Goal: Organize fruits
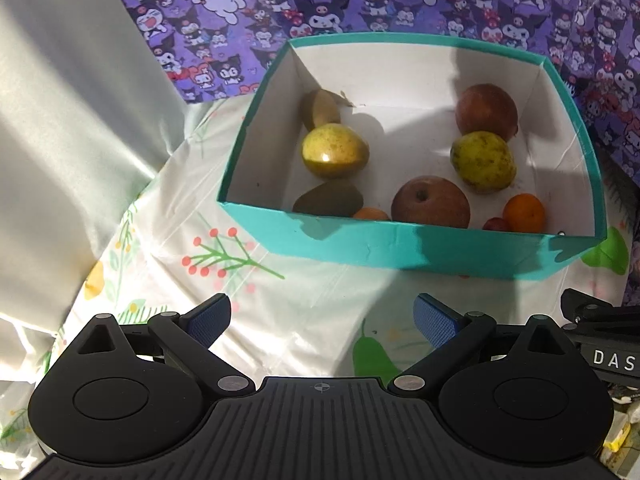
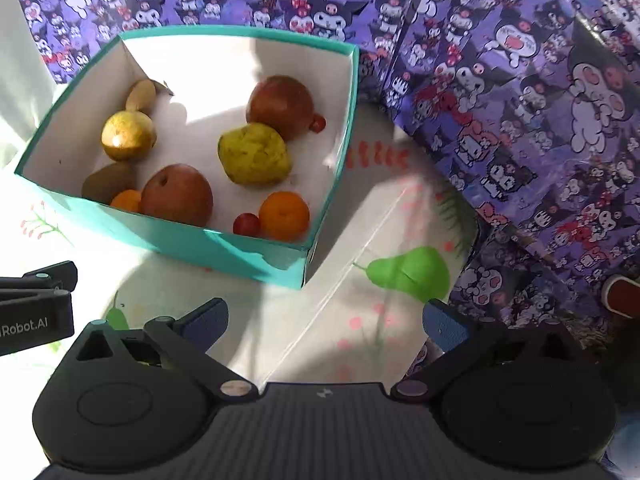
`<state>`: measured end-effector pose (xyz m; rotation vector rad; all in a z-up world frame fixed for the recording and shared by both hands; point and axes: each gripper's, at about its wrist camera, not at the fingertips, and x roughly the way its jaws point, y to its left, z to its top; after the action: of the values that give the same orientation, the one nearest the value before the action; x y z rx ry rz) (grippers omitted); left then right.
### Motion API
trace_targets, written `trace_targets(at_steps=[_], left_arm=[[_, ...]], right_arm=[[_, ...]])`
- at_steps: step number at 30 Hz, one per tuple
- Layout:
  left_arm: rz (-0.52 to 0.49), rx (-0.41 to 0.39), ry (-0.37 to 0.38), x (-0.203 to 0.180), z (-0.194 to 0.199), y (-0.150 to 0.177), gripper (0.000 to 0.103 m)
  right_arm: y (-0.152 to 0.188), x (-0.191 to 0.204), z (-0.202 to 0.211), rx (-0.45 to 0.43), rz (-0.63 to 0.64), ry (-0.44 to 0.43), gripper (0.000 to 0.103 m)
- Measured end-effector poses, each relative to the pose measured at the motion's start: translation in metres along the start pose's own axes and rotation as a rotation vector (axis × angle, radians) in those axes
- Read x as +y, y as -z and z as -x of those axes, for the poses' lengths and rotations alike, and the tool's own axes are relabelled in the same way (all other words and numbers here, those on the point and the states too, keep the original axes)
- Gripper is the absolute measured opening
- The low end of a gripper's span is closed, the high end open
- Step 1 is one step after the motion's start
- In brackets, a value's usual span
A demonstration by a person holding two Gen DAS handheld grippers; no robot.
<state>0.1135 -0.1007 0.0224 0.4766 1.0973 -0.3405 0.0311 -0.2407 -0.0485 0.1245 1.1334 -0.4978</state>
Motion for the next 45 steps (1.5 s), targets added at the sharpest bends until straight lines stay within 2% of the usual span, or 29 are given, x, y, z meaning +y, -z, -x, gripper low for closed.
trace_targets(at_steps=[7, 16, 45], left_arm=[[-0.016, 0.046, -0.043, -0.007, -0.01, -0.012, 0.1], [-0.006, 0.083, -0.049, -0.004, -0.022, -0.017, 0.1], [-0.02, 0.102, -0.048, -0.004, -0.03, -0.022, 0.1]], right_arm=[[-0.02, 0.008, -0.007, 0.014, 0.065, 0.016, 0.103], [-0.03, 0.013, -0.017, 0.048, 0.098, -0.006, 0.103], [-0.036, 0.014, -0.029, 0.069, 0.114, -0.005, 0.103]])
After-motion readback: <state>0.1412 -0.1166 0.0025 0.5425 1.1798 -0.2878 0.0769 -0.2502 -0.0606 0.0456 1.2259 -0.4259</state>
